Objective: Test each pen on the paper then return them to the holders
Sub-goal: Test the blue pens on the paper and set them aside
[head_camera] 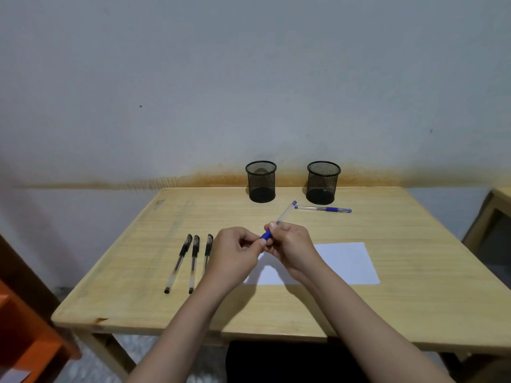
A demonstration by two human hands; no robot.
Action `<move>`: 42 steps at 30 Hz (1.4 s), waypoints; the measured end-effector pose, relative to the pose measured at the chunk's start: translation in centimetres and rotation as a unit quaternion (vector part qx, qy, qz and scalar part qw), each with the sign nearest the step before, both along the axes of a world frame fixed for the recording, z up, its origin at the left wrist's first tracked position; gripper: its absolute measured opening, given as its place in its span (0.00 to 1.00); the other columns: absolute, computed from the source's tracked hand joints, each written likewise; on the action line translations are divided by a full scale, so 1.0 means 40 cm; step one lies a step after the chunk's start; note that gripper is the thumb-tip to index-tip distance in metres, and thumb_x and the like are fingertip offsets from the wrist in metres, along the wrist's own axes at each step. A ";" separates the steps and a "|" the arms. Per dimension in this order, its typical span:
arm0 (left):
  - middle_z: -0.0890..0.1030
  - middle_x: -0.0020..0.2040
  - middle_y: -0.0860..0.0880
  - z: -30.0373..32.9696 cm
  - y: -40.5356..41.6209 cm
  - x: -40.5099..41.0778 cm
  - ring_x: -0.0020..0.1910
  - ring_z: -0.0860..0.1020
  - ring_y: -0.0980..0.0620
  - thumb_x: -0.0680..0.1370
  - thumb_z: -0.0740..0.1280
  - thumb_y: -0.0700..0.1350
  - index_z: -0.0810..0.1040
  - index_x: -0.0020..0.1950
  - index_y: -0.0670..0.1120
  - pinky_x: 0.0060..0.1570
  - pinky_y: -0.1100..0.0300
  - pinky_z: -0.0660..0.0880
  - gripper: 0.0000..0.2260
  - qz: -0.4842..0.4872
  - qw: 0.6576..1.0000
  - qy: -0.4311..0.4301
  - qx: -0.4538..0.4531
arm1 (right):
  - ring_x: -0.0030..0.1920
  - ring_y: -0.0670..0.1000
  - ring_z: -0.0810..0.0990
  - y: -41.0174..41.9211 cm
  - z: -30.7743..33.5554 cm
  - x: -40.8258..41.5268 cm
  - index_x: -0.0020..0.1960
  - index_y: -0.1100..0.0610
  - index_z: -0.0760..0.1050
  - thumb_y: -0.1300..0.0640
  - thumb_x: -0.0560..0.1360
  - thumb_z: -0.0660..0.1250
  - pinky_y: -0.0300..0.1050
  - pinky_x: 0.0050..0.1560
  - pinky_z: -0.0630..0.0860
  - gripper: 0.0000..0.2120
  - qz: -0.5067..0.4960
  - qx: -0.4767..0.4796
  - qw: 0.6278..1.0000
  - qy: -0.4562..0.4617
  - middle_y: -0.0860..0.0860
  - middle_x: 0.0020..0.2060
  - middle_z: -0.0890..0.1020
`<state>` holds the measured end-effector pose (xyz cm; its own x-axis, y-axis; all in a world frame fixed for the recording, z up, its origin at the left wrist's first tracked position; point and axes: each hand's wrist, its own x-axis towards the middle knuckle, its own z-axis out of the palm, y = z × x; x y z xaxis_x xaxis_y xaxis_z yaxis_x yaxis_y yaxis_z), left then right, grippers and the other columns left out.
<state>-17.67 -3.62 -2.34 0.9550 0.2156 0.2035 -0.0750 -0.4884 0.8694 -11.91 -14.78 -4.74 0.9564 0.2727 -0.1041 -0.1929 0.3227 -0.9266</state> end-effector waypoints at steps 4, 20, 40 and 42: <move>0.82 0.31 0.47 0.025 0.012 -0.029 0.28 0.76 0.61 0.71 0.71 0.39 0.82 0.33 0.45 0.33 0.66 0.71 0.07 -0.018 1.000 0.020 -0.012 | 0.27 0.47 0.69 -0.024 0.017 0.083 0.39 0.62 0.71 0.66 0.79 0.58 0.36 0.24 0.76 0.11 -0.130 0.091 0.982 0.098 0.54 0.29 0.69; 0.82 0.36 0.56 -0.078 0.111 0.240 0.40 0.79 0.54 0.72 0.71 0.47 0.82 0.38 0.53 0.54 0.48 0.75 0.03 0.036 0.967 0.155 0.200 | 0.31 0.49 0.74 -0.105 -0.038 0.088 0.43 0.62 0.77 0.58 0.80 0.61 0.47 0.45 0.78 0.11 -0.103 -0.094 0.990 0.014 0.54 0.30 0.75; 0.63 0.73 0.50 -0.202 0.066 -0.008 0.71 0.60 0.51 0.78 0.57 0.56 0.67 0.69 0.50 0.68 0.55 0.62 0.21 -0.047 0.951 0.049 0.303 | 0.31 0.50 0.78 -0.039 -0.096 0.099 0.43 0.63 0.74 0.65 0.76 0.66 0.42 0.36 0.79 0.03 -0.040 -0.073 0.996 -0.016 0.57 0.33 0.77; 0.54 0.77 0.50 -0.219 0.068 -0.010 0.75 0.52 0.51 0.79 0.54 0.56 0.60 0.73 0.51 0.71 0.54 0.57 0.23 -0.067 0.942 0.072 0.321 | 0.30 0.51 0.80 -0.037 -0.101 0.104 0.42 0.63 0.73 0.66 0.76 0.65 0.43 0.36 0.80 0.05 -0.035 -0.072 0.997 -0.008 0.58 0.33 0.78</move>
<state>-18.06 -0.90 -11.09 0.9925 -0.0323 0.1179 -0.0776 -0.9116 0.4037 -7.75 -16.27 -8.76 0.9743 0.1892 -0.1224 -0.1601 0.1992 -0.9668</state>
